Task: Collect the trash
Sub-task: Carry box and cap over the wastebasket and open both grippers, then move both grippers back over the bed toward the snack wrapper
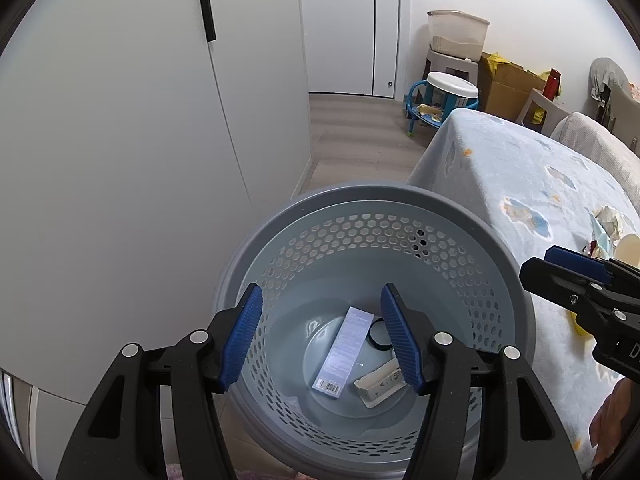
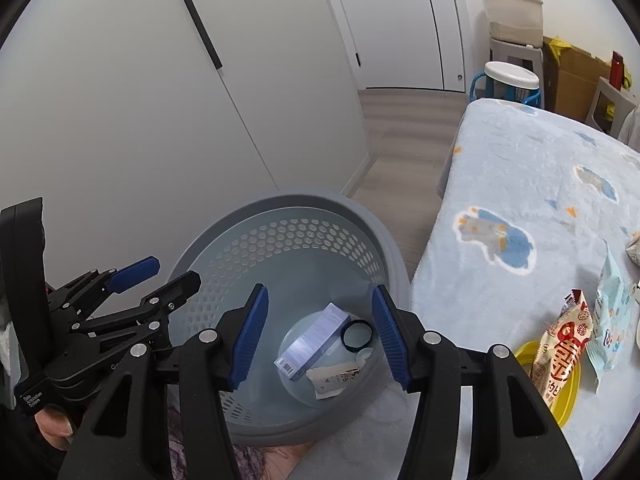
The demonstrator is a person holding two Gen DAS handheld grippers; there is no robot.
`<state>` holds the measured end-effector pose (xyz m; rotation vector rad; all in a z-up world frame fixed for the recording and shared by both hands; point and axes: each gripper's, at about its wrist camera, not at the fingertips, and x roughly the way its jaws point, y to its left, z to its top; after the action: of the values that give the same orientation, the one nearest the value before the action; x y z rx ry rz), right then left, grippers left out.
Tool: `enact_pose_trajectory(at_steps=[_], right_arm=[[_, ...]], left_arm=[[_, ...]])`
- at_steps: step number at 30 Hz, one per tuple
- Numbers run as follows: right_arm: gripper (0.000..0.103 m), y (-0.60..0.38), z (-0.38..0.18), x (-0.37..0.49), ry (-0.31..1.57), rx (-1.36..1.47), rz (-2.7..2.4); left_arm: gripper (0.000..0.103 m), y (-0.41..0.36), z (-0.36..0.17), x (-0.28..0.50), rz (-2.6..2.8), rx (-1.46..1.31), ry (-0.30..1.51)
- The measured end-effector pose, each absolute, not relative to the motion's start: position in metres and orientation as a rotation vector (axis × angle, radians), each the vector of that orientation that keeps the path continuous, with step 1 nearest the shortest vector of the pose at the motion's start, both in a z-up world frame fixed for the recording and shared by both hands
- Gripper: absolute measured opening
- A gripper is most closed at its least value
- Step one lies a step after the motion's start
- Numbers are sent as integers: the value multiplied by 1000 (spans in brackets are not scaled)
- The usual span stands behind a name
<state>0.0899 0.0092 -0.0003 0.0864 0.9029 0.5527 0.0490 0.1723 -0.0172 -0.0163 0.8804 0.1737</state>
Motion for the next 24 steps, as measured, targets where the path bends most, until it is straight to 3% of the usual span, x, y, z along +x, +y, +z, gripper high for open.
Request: enact_pose_trajectory(at_steps=[24], right_arm=[[57,-83,13,58,858,174,378]], left_arm=[[61,127,-9,46,87,24,855]])
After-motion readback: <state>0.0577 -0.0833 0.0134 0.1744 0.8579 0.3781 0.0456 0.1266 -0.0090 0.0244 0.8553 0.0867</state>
